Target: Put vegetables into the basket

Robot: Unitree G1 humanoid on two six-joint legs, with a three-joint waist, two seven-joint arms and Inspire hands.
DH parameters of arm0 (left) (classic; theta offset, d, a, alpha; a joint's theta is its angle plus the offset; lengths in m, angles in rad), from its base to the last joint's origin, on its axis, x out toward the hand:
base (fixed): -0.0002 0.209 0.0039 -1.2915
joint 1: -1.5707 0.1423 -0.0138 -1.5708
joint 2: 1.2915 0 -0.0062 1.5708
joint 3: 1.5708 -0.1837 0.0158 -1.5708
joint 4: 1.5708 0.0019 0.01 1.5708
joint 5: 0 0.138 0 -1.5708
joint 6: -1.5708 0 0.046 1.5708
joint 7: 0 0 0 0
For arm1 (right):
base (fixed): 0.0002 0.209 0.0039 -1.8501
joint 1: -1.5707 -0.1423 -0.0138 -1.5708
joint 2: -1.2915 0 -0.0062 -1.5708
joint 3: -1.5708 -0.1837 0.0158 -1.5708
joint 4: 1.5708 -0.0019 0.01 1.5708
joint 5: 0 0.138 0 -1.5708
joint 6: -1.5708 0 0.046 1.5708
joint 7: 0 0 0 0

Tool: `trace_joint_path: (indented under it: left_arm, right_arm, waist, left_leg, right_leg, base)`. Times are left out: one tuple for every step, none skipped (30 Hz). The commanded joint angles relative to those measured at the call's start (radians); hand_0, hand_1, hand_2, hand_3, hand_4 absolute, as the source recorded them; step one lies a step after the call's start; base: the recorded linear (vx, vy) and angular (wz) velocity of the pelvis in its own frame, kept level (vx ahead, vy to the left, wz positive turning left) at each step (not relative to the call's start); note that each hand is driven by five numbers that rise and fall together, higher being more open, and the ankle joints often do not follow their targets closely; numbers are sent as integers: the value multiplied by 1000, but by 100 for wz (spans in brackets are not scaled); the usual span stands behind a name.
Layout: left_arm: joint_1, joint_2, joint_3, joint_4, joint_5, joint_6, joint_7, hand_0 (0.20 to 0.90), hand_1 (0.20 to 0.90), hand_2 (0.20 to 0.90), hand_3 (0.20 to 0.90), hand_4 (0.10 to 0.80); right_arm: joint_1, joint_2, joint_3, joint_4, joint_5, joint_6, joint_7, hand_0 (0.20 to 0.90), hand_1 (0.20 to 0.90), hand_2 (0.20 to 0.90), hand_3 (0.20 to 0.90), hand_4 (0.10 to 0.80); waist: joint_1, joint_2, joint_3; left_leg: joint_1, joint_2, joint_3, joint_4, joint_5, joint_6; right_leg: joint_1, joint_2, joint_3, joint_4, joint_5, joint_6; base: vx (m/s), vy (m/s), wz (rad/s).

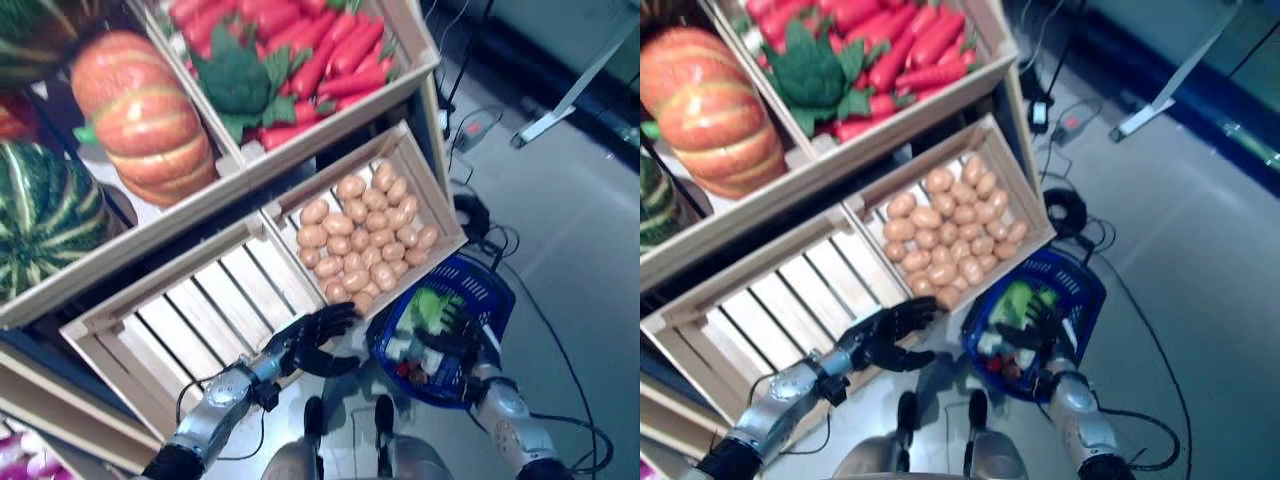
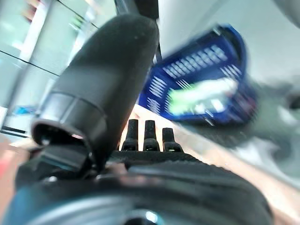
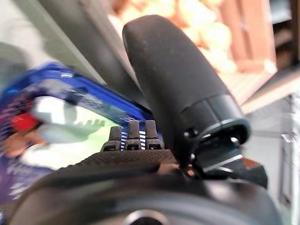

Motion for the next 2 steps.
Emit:
trace_joint_path:
  left_arm:
    - [11,-64,-13,162,151,-105,27,900,900,900,900,800]
    - [3,-74,-15,215,183,-104,43,900,900,900,900,800]
  right_arm:
    - [2,-8,46,135,-169,10,66,900,900,900,900,800]
    - [-10,-5,55,187,-176,13,81,900,900,900,900,800]
  waist:
    - [-4,1,-106]
    - [-3,1,-109]
  left_leg:
    - [-40,13,49,35,1,-28]
    - [-30,13,51,36,-5,-27]
  right_leg:
    - [-7,-27,2,26,83,-4]
    - [2,-27,2,26,80,-5]
  base:
    - [170,64,-14]
    - [88,32,-11]
